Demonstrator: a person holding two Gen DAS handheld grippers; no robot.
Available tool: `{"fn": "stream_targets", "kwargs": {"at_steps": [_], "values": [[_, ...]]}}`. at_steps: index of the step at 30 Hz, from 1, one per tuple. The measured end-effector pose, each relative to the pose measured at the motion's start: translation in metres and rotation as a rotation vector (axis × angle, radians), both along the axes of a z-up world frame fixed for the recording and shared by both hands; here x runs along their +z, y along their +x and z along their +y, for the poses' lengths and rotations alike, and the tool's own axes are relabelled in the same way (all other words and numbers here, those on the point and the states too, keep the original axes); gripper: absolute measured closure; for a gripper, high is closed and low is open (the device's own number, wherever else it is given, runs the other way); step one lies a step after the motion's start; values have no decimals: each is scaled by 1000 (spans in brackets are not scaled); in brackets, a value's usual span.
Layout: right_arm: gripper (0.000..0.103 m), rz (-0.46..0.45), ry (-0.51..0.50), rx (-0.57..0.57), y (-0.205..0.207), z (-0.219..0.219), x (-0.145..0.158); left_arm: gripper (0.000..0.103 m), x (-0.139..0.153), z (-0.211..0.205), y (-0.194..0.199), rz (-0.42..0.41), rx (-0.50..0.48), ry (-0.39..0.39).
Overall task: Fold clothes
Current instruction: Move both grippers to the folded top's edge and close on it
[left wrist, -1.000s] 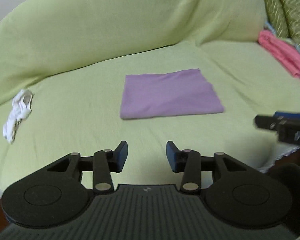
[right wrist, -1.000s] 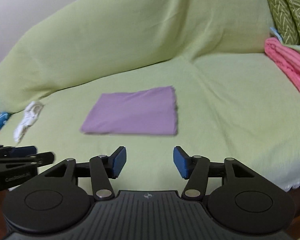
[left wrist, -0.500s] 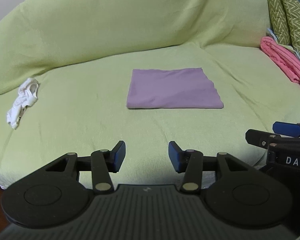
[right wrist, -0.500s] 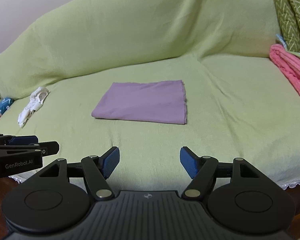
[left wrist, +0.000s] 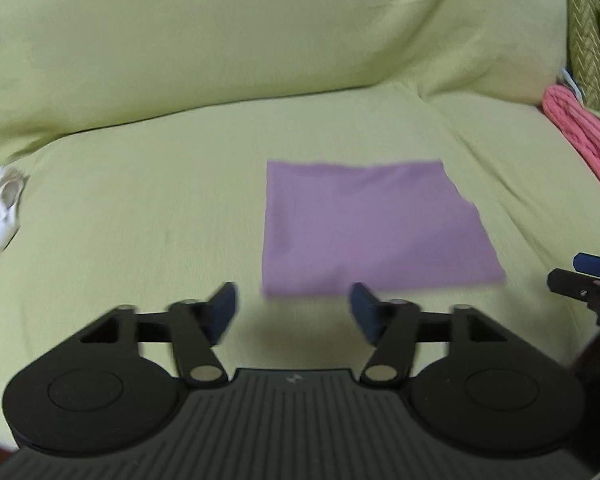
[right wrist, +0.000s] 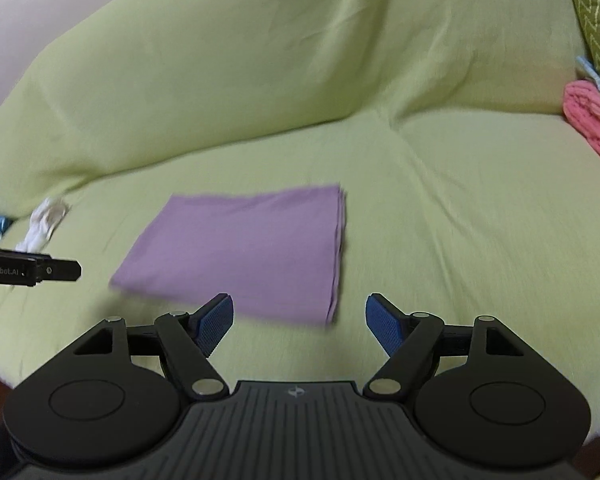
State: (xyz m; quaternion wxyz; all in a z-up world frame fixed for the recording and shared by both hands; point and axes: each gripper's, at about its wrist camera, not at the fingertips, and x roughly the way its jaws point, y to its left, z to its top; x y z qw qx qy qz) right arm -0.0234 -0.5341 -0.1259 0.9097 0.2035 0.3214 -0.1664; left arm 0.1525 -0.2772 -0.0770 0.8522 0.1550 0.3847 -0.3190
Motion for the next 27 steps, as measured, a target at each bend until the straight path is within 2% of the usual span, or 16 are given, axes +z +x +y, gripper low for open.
{"fn": "stream_targets", "kwargs": {"at_steps": [3,4,7,12,14,18,19,21,24,27], "values": [[26,5,-18,14,22,-21,-14,26,-9,-12,29,-30,-34,-45],[25,6,-24,19,29,-28,-18,20,-12,-16,38,-16,-47,-58],[25,11,-42,33,52,-49,-32,17,-17,-25,67,46,-63,-110],[25,21,-69,70,89,-81,-52,19,-35,-55,108,51,-147,-67],[25,17,-78,108,101,-88,-55,22,-44,-64,122,59,-185,-67],[27,8,-88,188,123,-102,-58,55,-61,-74,151,130,-201,-97],[33,0,-80,205,128,-106,-59,61,-64,-74,157,143,-198,-104],[37,-12,-55,233,135,-114,-61,63,-69,-76,164,159,-190,-116],[42,-25,-20,261,143,-126,-66,59,-73,-74,171,187,-199,-148],[51,-33,-2,271,149,-133,-70,61,-76,-70,178,233,-201,-195]]}}
